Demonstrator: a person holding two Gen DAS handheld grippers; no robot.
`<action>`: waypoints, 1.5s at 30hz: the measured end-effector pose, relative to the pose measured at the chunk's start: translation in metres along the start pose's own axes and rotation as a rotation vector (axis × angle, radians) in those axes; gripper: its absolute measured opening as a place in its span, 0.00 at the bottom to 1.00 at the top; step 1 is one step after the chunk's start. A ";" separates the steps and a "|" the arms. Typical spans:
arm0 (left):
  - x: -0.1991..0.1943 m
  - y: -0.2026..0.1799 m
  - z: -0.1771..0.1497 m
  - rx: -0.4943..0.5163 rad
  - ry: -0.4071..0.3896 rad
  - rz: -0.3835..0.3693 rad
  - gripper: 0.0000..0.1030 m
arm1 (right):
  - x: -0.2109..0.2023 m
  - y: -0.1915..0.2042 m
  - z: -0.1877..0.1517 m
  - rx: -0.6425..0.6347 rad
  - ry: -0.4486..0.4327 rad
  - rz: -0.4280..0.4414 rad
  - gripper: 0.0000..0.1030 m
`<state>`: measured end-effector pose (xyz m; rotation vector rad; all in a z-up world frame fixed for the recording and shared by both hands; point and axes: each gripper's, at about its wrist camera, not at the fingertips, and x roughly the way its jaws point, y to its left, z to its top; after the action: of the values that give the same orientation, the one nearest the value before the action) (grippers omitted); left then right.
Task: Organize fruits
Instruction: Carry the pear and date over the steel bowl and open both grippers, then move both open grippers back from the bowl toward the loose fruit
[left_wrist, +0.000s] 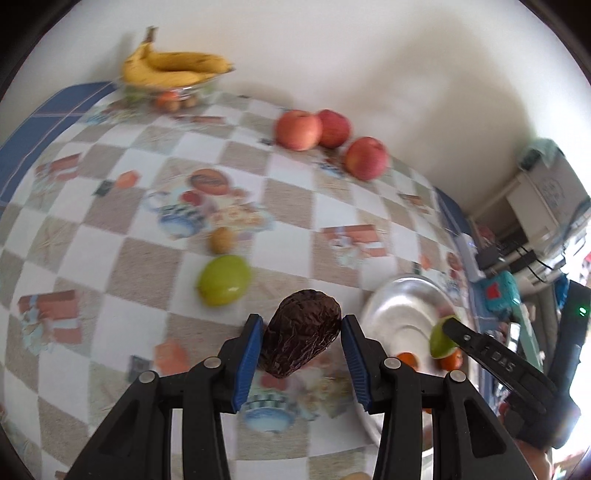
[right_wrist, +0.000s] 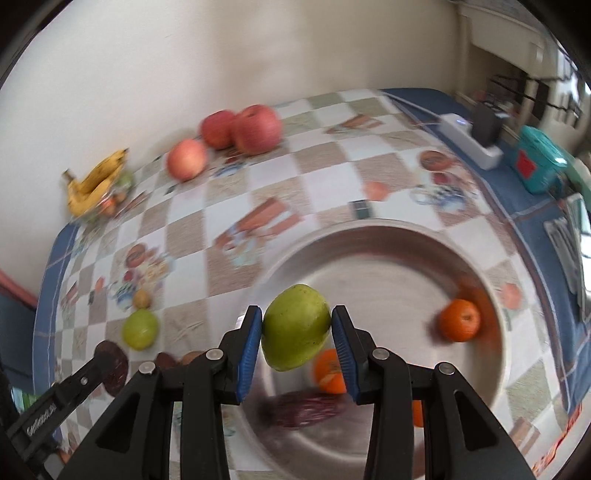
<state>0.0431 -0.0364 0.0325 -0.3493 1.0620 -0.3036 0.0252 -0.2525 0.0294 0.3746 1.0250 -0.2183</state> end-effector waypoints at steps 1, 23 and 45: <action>0.002 -0.006 -0.001 0.011 0.001 -0.028 0.45 | -0.001 -0.007 0.001 0.015 0.001 -0.009 0.39; 0.058 -0.072 -0.024 0.147 0.124 -0.118 0.47 | 0.024 -0.046 0.011 0.104 0.072 -0.022 0.40; 0.042 -0.020 -0.006 0.018 0.090 0.065 0.74 | 0.023 -0.043 0.004 0.078 0.102 -0.050 0.42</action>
<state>0.0553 -0.0719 0.0049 -0.2870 1.1565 -0.2729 0.0250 -0.2933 0.0031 0.4342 1.1291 -0.2874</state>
